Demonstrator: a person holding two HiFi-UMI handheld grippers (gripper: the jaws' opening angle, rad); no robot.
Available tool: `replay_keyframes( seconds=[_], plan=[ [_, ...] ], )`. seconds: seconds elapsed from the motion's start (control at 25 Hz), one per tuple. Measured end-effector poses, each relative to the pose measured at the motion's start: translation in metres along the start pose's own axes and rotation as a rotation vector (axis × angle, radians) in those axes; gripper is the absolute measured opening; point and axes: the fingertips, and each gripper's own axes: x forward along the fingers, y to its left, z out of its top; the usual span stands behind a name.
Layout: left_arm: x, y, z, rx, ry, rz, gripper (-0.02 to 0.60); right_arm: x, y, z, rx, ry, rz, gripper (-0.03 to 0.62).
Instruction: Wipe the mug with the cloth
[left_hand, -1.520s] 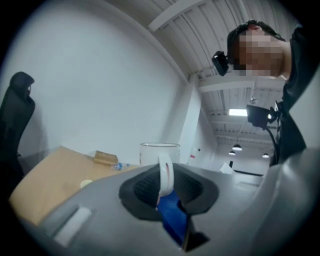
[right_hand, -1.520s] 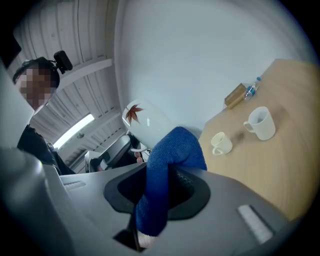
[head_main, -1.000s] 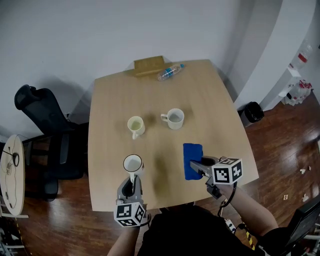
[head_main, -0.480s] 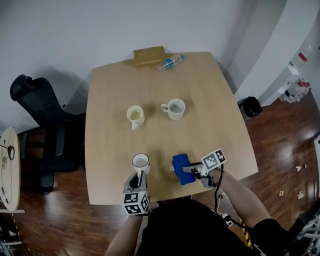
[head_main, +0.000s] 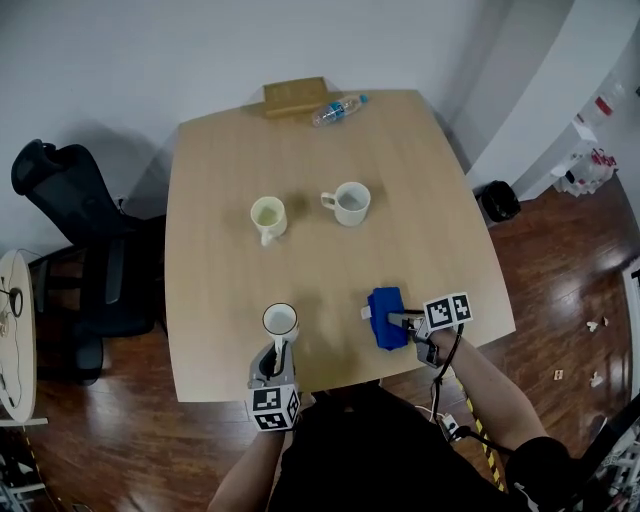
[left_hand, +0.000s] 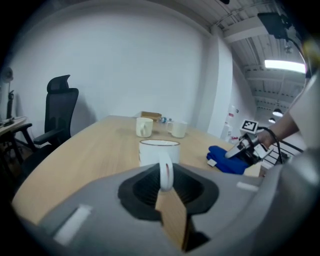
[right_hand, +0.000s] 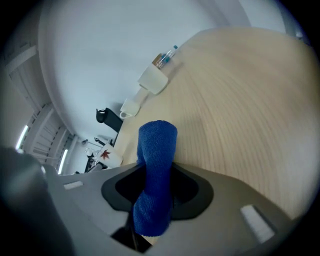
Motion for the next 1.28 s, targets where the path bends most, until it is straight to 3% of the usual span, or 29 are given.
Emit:
replay_keyframes(
  seconds=[0.2,0.28,0.36,0.48,0.6,0.72,1.0,1.08,1.16,1.24,1.28],
  plan=[
    [-0.005,-0.004,-0.012,0.012,0.044,-0.030,0.084,-0.012,-0.023,0.001,-0.072,-0.039,-0.261,0.209],
    [-0.008,-0.004,-0.018,0.013,0.068,-0.035,0.126,-0.018,-0.032,0.002,-0.163,-0.010,-0.408,0.291],
    [-0.010,-0.005,-0.024,0.031,0.085,-0.041,0.129,-0.023,-0.033,0.004,-0.273,0.021,-0.525,0.304],
    [-0.012,-0.009,-0.031,0.082,0.104,-0.056,0.146,-0.026,-0.029,0.007,-0.387,0.046,-0.643,0.307],
    [-0.010,-0.005,-0.035,0.075,0.103,-0.047,0.156,-0.028,-0.026,0.009,-0.424,0.045,-0.700,0.305],
    [-0.008,0.002,-0.038,0.058,0.103,-0.038,0.156,-0.033,-0.024,0.011,-0.378,-0.009,-0.684,0.307],
    [-0.044,0.020,-0.045,0.106,0.106,0.021,0.172,-0.086,0.010,0.004,-0.249,-0.285,-0.557,0.303],
    [-0.073,0.018,-0.029,0.164,0.052,0.049,0.172,-0.111,0.028,-0.006,-0.258,-0.358,-0.511,0.257],
    [-0.106,0.002,-0.002,0.221,-0.021,0.064,0.172,-0.135,0.054,-0.019,-0.300,-0.436,-0.436,0.155],
    [-0.136,-0.029,0.024,0.200,-0.087,0.050,0.159,-0.156,0.085,-0.039,-0.353,-0.506,-0.330,0.057],
    [-0.149,-0.047,0.035,0.171,-0.117,0.036,0.147,-0.165,0.098,-0.053,-0.386,-0.527,-0.289,0.048]
  ],
)
